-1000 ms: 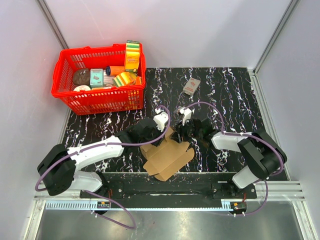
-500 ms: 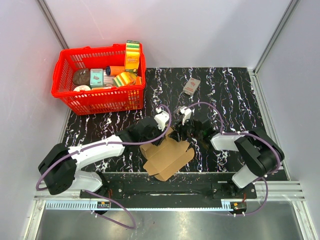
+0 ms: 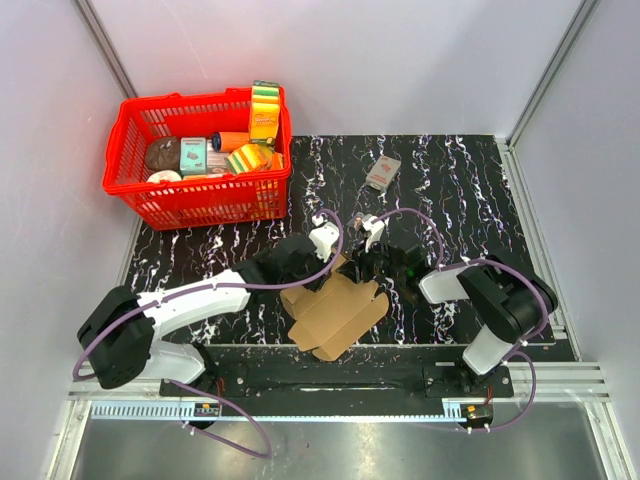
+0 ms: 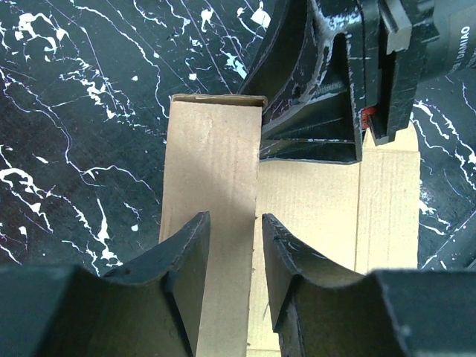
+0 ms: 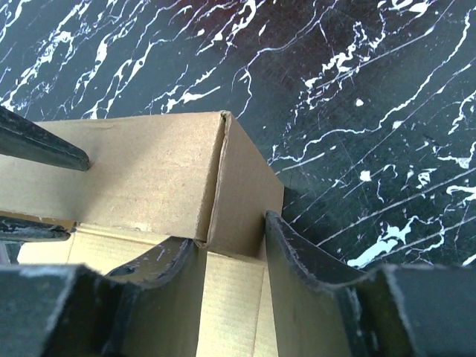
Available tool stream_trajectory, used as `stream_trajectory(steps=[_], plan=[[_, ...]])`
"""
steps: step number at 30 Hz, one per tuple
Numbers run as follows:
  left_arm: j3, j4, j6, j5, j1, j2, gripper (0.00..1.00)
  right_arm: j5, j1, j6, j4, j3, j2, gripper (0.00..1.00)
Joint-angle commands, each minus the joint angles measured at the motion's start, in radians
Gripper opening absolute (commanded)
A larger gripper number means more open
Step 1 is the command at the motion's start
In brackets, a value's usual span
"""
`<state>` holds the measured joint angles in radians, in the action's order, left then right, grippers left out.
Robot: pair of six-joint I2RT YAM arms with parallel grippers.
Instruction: Fold the paper box
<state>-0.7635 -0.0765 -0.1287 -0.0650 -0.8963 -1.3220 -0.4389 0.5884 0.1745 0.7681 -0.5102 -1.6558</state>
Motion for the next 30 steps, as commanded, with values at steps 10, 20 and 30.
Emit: stream_trajectory(steps=[10,20,30], plan=[[-0.033,0.029,0.004,0.004,-0.006,-0.017,0.39,-0.003,0.007,0.019,0.175,0.024,-0.047,0.35],[-0.022,0.038,0.003,0.007,-0.006,-0.013,0.39,-0.012,0.005,0.017,0.192,0.010,-0.079,0.26],[-0.020,0.044,0.006,0.017,-0.006,-0.022,0.39,-0.018,0.007,0.033,0.241,0.016,-0.101,0.15]])
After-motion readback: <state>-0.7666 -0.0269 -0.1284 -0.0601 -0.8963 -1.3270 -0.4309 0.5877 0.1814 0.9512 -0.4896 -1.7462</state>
